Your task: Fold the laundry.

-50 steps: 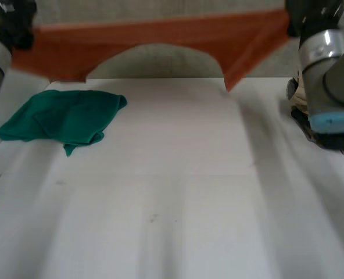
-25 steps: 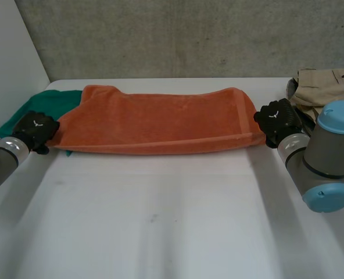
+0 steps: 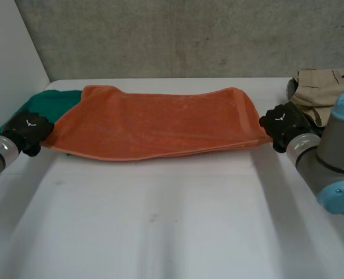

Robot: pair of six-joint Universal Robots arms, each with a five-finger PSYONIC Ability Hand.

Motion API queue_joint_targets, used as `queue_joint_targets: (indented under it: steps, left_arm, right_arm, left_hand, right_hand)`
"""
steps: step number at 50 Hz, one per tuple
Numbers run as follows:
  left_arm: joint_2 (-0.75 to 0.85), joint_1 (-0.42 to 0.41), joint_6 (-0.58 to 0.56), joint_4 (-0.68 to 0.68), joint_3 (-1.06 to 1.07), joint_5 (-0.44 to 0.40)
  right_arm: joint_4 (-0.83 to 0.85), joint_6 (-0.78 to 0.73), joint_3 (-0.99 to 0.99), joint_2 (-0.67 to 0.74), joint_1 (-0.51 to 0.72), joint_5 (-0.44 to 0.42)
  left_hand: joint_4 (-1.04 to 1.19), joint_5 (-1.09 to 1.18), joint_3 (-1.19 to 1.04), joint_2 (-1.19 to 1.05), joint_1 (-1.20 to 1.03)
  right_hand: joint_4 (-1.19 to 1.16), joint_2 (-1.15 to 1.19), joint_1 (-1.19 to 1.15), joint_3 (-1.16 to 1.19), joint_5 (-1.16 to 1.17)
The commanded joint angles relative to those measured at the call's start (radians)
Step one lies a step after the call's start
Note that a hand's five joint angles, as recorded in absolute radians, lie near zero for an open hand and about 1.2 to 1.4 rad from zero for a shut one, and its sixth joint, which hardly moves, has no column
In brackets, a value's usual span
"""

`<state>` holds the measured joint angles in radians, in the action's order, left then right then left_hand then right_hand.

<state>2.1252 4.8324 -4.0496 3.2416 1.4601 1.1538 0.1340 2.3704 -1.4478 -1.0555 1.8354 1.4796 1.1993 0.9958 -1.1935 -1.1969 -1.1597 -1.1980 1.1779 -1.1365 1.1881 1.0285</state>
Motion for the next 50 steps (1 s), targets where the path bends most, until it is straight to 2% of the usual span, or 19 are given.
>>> queue_joint_targets:
  steps: [1,3,6,8,11,18,26,32,38,43,47,50]
  left_arm:
    - [-0.172,0.049,-0.199,-0.373,0.111,0.046]
    - [-0.229,0.059,-0.293,-0.536,0.149,0.052]
    - [-0.278,0.066,-0.371,-0.667,0.193,0.053]
    - [-0.315,0.064,-0.417,-0.753,0.224,0.055]
    - [-0.332,0.044,-0.424,-0.786,0.232,0.053]
    - [-0.303,-0.040,-0.355,-0.709,0.131,0.070]
    - [-0.133,-0.141,-0.168,-0.534,-0.131,0.139]
    - [0.042,-0.197,-0.059,-0.427,-0.389,0.234]
    - [0.218,-0.240,-0.029,-0.390,-0.610,0.317]
    - [0.369,-0.261,-0.031,-0.388,-0.806,0.423]
    - [0.432,-0.273,-0.029,-0.382,-0.889,0.458]
    - [0.470,-0.289,-0.031,-0.369,-0.935,0.445]
  right_arm:
    - [-0.393,-0.190,-0.013,-0.090,-0.079,-0.071]
    - [-0.568,-0.276,-0.022,-0.101,-0.110,-0.065]
    - [-0.697,-0.345,-0.032,-0.107,-0.134,-0.065]
    - [-0.695,-0.372,-0.039,-0.110,-0.145,-0.068]
    - [-0.650,-0.373,-0.033,-0.109,-0.148,-0.067]
    - [-0.519,-0.298,0.033,-0.064,-0.131,-0.064]
    - [-0.306,-0.143,0.153,0.055,-0.082,-0.027]
    - [-0.139,-0.077,0.256,0.161,-0.047,0.014]
    - [-0.010,-0.059,0.394,0.285,-0.022,0.057]
    - [0.059,-0.057,0.541,0.409,-0.009,0.111]
    - [0.082,-0.057,0.621,0.476,0.001,0.122]
    - [0.101,-0.060,0.684,0.529,0.010,0.116]
  left_hand:
    - [0.197,0.226,-0.203,-0.199,-0.237]
    - [0.197,0.226,-0.203,-0.199,-0.237]
    - [0.197,0.226,-0.203,-0.199,-0.237]
    - [0.197,0.226,-0.203,-0.199,-0.237]
    - [0.197,0.226,-0.203,-0.199,-0.237]
    - [0.197,0.226,-0.203,-0.199,-0.237]
    - [0.197,0.226,-0.203,-0.199,-0.237]
    - [0.197,0.226,-0.203,-0.199,-0.237]
    - [0.197,0.226,-0.203,-0.199,-0.237]
    - [0.197,0.226,-0.203,-0.199,-0.237]
    - [0.197,0.226,-0.203,-0.199,-0.237]
    - [0.197,0.226,-0.203,-0.199,-0.237]
  right_hand:
    - [-0.198,0.218,-0.260,0.208,0.193]
    - [-0.198,0.218,-0.260,0.208,0.193]
    - [-0.198,0.218,-0.260,0.208,0.193]
    - [-0.198,0.218,-0.260,0.208,0.193]
    - [-0.198,0.218,-0.260,0.208,0.193]
    - [-0.198,0.218,-0.260,0.208,0.193]
    - [-0.198,0.218,-0.260,0.208,0.193]
    - [-0.198,0.218,-0.260,0.208,0.193]
    - [-0.198,0.218,-0.260,0.208,0.193]
    - [-0.198,0.218,-0.260,0.208,0.193]
    - [-0.198,0.218,-0.260,0.208,0.193]
    - [-0.198,0.218,-0.260,0.208,0.193]
